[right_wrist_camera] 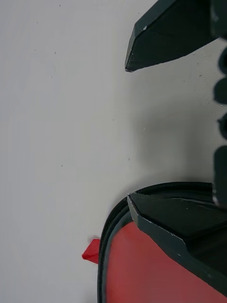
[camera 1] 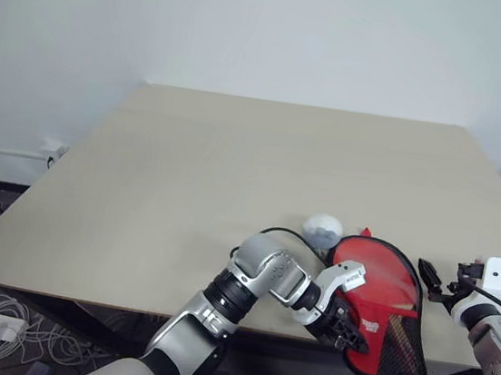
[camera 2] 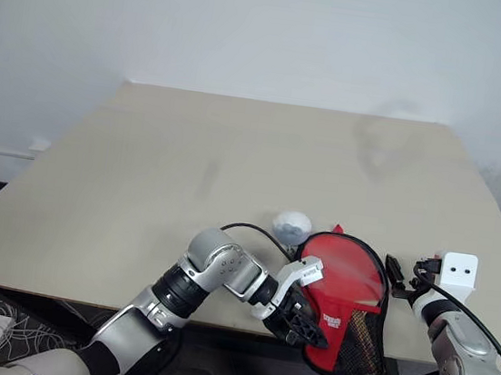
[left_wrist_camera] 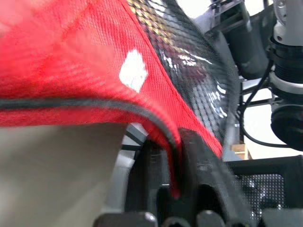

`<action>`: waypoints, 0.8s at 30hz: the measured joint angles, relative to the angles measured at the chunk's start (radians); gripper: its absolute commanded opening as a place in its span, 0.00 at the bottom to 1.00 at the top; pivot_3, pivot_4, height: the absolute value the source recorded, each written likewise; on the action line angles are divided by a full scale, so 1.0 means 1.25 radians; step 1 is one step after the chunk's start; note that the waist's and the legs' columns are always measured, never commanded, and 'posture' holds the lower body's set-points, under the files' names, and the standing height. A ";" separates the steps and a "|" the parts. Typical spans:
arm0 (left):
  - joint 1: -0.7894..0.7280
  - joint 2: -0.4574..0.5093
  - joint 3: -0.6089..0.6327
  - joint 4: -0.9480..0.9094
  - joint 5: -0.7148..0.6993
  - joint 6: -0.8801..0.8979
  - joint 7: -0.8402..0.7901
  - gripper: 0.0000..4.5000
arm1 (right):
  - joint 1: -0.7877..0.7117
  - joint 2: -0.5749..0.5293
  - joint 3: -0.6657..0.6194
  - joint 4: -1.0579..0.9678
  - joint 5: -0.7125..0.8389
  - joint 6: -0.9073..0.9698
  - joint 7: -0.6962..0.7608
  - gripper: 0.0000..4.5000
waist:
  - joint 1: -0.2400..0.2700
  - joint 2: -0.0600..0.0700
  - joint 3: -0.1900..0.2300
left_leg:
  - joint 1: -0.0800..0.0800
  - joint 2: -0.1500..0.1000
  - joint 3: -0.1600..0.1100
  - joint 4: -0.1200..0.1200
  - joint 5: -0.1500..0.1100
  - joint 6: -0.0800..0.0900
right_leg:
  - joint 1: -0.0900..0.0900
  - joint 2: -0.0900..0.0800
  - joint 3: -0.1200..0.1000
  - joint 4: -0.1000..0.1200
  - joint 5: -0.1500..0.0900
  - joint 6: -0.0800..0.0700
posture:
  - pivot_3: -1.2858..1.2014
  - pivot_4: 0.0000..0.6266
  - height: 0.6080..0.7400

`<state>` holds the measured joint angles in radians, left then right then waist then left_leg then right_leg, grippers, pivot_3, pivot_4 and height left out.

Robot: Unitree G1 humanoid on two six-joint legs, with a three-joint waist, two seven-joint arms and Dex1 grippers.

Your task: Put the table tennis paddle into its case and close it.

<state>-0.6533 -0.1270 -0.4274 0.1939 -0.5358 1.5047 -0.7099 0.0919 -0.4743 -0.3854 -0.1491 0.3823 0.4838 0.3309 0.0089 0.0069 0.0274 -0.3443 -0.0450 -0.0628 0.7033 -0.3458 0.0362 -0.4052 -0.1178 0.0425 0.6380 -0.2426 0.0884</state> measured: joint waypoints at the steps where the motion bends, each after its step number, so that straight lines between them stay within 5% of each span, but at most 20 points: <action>1: 0.000 0.003 0.000 0.000 -0.003 0.000 0.000 0.39 | 0.000 -0.001 -0.002 0.000 0.002 0.001 0.001 0.99 | 0.000 0.000 0.000 | 0.000 0.000 0.000 0.000 0.000 0.000 | 0.000 0.000 0.000 0.000 0.000 0.000 | 0.52 0.00 0.82; 5: -0.001 0.032 0.003 0.000 -0.009 -0.008 0.001 0.69 | -0.006 -0.004 -0.019 -0.002 0.019 0.018 0.011 0.99 | 0.000 0.000 0.000 | 0.000 0.000 0.000 0.000 0.000 0.000 | 0.000 0.000 0.000 0.000 0.000 0.000 | 0.52 0.00 0.82; 16: -0.015 0.341 0.009 -0.112 0.010 -0.253 -0.120 0.69 | -0.008 0.061 0.095 -0.135 0.074 0.074 0.032 0.99 | -0.003 0.001 0.000 | 0.000 0.000 0.000 0.000 0.000 -0.001 | -0.001 0.000 0.000 0.001 0.000 0.000 | 0.52 0.00 0.82; 24: -0.021 0.369 0.109 -0.122 0.011 -0.413 -0.159 0.69 | -0.022 0.103 0.160 -0.083 0.031 0.051 0.013 0.99 | 0.000 0.000 0.000 | -0.001 0.000 -0.001 0.001 0.000 -0.001 | -0.002 0.000 -0.001 0.001 0.000 0.000 | 0.52 0.00 0.82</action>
<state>-0.6792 0.3337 -0.2907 0.0410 -0.5225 0.9880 -0.9092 0.0643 -0.3460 -0.1852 -0.2531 0.4213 0.5481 0.3473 0.0088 0.0070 0.0272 -0.3458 -0.0450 -0.0642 0.7050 -0.3454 0.0355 -0.4071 -0.1172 0.0414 0.6392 -0.2426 0.0883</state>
